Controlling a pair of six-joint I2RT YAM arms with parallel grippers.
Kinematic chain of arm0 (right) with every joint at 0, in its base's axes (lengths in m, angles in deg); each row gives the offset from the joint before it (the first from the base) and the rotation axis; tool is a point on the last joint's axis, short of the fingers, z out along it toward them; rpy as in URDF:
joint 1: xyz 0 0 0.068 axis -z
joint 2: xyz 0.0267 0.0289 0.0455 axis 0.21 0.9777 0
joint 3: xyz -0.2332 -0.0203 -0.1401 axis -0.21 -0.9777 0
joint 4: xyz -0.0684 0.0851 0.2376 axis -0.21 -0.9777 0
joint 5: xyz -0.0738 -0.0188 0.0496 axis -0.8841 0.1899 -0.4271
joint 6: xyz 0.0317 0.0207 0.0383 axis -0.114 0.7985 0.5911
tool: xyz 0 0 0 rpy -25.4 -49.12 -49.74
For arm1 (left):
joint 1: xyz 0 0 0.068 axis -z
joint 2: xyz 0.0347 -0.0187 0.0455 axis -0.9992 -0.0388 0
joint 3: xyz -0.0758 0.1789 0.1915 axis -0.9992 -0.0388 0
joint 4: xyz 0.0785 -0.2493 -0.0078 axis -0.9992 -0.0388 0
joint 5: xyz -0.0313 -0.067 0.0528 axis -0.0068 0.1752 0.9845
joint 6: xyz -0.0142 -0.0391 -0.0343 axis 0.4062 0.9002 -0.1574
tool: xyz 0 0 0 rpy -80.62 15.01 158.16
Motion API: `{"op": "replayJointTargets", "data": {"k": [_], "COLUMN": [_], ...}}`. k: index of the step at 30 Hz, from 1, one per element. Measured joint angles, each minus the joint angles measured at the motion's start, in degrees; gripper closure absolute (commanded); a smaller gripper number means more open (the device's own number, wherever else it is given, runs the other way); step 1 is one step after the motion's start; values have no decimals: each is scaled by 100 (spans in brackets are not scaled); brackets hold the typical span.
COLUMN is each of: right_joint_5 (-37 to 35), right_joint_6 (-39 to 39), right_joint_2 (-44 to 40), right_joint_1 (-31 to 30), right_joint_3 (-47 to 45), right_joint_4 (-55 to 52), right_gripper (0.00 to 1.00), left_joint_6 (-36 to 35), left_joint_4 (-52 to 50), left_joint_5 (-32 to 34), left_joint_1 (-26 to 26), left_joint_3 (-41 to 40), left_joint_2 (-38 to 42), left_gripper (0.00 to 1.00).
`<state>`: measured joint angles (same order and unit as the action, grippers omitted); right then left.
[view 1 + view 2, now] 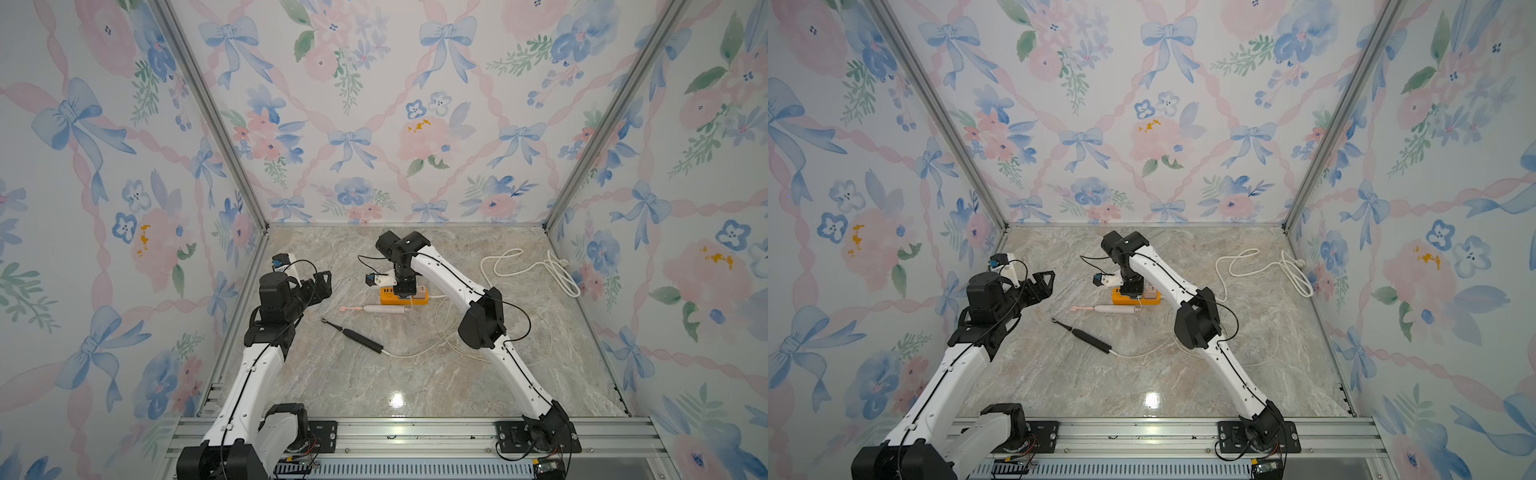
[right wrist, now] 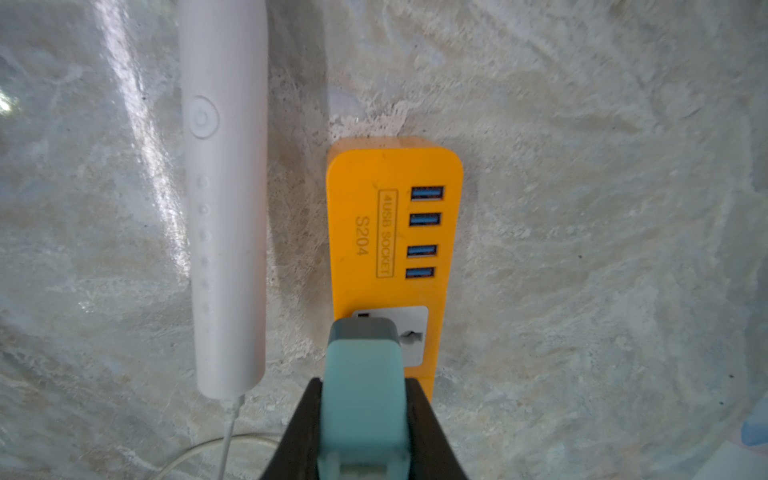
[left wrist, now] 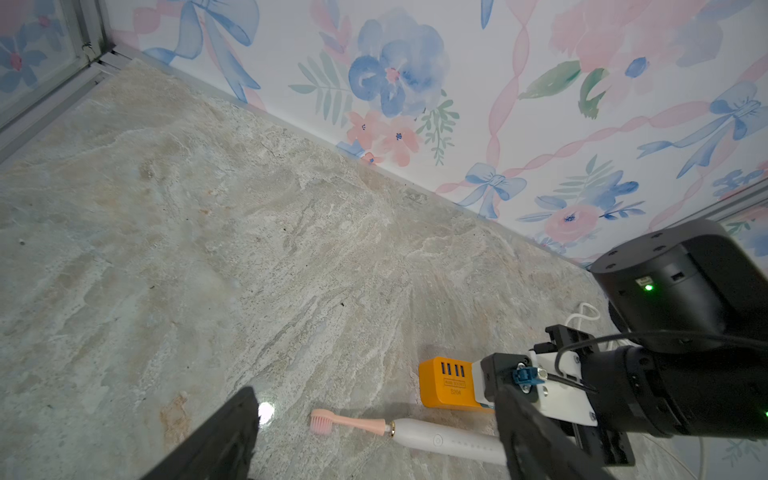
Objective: Charge the electric toothbrush
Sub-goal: Insert the plug into the socket.
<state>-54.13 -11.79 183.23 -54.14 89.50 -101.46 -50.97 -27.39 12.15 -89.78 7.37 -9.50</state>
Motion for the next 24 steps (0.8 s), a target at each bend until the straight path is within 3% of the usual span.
{"op": "replayJointTargets", "data": {"k": [12,17,24], "right_joint_5": [-251,-201,-520], "right_joint_6": [-306,-271,-181], "right_joint_2": [76,74,55], "right_joint_1": [-83,-35,31], "right_joint_3": [-31,-70,-365], "right_joint_4": [44,98,518], "right_gripper": [80,61,50], "left_joint_6": [-2,-4,-2], "left_joint_4": [2,2,13], "left_joint_5": [116,138,155], "left_joint_1": [-70,-74,-103], "left_joint_3": [0,0,-20], "left_joint_2": [-68,-68,-66], "left_gripper": [9,9,9]}}
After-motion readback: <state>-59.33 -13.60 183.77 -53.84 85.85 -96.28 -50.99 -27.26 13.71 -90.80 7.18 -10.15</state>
